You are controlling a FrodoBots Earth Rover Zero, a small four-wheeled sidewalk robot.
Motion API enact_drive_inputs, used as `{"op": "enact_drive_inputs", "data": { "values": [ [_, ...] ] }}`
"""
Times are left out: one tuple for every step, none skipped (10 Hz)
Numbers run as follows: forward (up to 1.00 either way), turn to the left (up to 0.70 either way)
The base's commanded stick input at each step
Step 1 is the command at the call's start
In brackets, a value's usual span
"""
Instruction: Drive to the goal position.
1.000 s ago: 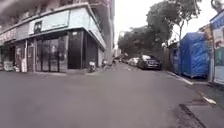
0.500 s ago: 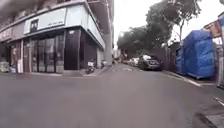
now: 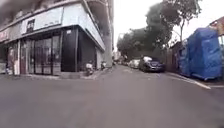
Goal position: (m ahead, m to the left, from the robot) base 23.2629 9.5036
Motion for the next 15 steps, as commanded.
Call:
{"op": "enact_drive_inputs", "data": {
  "values": [
    [0.7,-0.14],
    [0.7,-0.14],
    [0.7,-0.14],
    [0.7,-0.12],
    [0.7,0.0],
    [0.7,0.0],
    [0.7,0.0],
    [0.7,0.0],
    [0.7,0.0],
    [0.7,0.0],
    [0.7,0.0],
    [0.7,0.0],
    [0.7,0.0],
    [0.7,0.0],
    [0.7,0.12]
  ]
}}
